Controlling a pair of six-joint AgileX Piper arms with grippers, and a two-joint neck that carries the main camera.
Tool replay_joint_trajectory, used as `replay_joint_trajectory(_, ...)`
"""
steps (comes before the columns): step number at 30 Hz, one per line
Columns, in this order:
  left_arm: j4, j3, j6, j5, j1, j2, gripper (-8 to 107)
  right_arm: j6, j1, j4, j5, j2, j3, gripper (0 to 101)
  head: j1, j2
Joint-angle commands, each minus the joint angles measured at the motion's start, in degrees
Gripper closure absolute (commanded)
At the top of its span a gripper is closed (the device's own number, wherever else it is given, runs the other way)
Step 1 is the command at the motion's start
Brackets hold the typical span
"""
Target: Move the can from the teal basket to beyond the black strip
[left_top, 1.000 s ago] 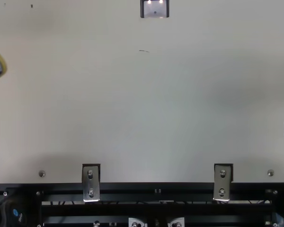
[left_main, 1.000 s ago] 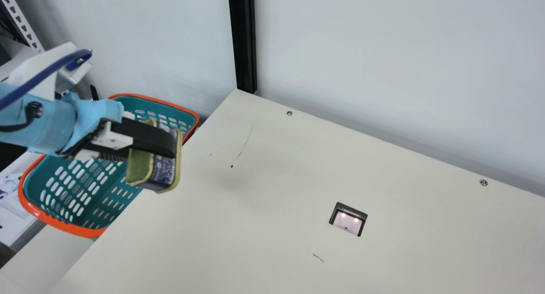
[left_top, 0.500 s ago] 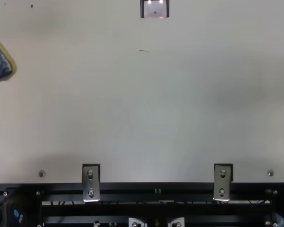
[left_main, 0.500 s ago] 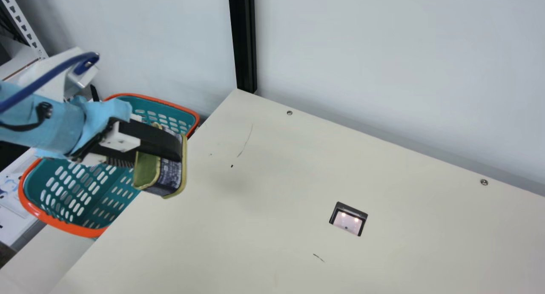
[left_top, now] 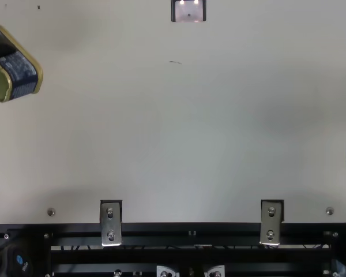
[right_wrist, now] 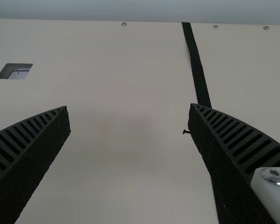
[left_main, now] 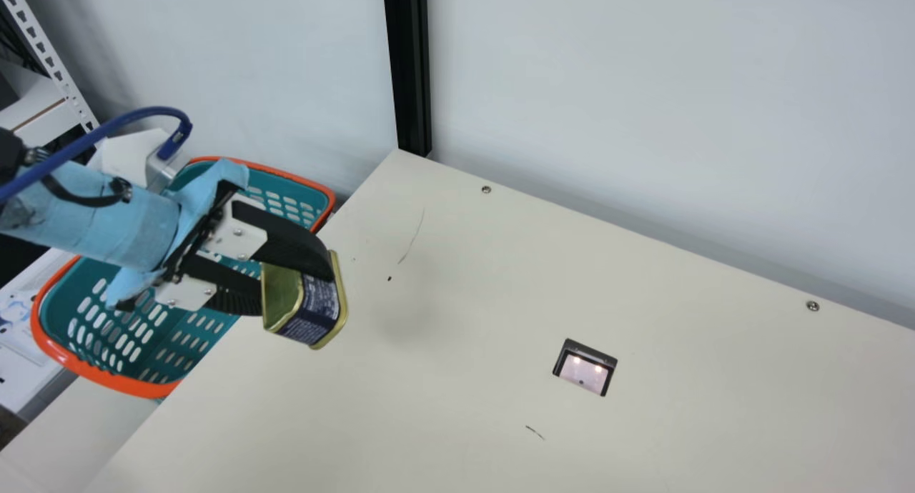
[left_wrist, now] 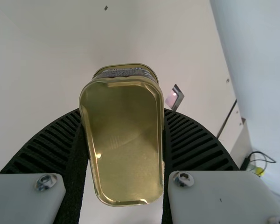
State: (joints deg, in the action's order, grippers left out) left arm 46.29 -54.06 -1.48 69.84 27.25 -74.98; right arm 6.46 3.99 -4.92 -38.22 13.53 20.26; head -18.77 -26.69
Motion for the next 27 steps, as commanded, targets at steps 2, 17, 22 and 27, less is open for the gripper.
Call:
replay_joint_trajectory(2,1.50,0.94,-0.66,0.06,0.23,-0.19,89,0.00,0.00,0.00,0.00,0.00,0.00,0,-2.00,-0.86)
replay_joint_trajectory(17,1.90,2.31,-0.69,0.06,0.53,0.40,89,0.00,0.00,0.00,0.00,0.00,0.00,0,-2.00,-0.86)
replay_joint_trajectory(22,4.19,3.41,-2.75,0.06,-0.92,-0.73,89,0.00,0.00,0.00,0.00,0.00,0.00,0,-2.00,-0.86)
replay_joint_trajectory(27,9.95,4.98,-5.76,0.06,-2.60,-2.44,89,0.00,0.00,0.00,0.00,0.00,0.00,0,-2.00,-0.86)
